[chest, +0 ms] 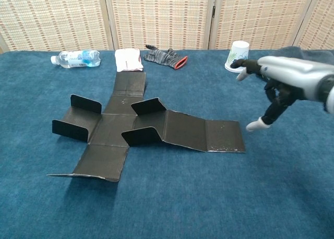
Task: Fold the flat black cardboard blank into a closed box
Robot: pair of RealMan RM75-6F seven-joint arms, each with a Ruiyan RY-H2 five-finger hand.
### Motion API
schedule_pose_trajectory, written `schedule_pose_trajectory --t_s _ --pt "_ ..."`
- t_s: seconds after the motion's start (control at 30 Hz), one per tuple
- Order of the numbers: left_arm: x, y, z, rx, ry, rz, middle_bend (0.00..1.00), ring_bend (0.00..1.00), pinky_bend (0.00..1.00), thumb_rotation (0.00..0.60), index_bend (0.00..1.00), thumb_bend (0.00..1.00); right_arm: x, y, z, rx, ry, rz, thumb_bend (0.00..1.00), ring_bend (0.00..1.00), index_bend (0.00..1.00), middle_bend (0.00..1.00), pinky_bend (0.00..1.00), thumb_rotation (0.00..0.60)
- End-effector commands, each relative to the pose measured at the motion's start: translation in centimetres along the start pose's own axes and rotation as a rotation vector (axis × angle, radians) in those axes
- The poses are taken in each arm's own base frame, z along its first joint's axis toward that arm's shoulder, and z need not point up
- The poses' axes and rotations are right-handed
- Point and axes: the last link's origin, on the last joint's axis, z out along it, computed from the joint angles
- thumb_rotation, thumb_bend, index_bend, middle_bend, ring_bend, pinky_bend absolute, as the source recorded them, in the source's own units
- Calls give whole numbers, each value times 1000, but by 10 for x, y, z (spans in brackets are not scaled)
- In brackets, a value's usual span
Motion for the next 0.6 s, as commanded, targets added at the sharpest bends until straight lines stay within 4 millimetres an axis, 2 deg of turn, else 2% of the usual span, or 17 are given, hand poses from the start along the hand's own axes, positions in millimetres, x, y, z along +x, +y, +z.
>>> schedule_pose_trajectory --t_s 0.03,0.37,0.6 --pt "0 -1 0 3 -3 0 256 247 327 600 240 100 -12 -23 17 -3 -15 -11 0 765 0 128 980 600" --pt "-2 -4 0 2 -11 -1 256 246 326 600 240 100 -42 -58 45 -47 -102 30 0 765 0 76 981 600" --pt "-2 -8 1 8 -16 0 256 246 327 600 240 100 -54 -72 57 -64 -143 30 0 765 0 46 981 600"
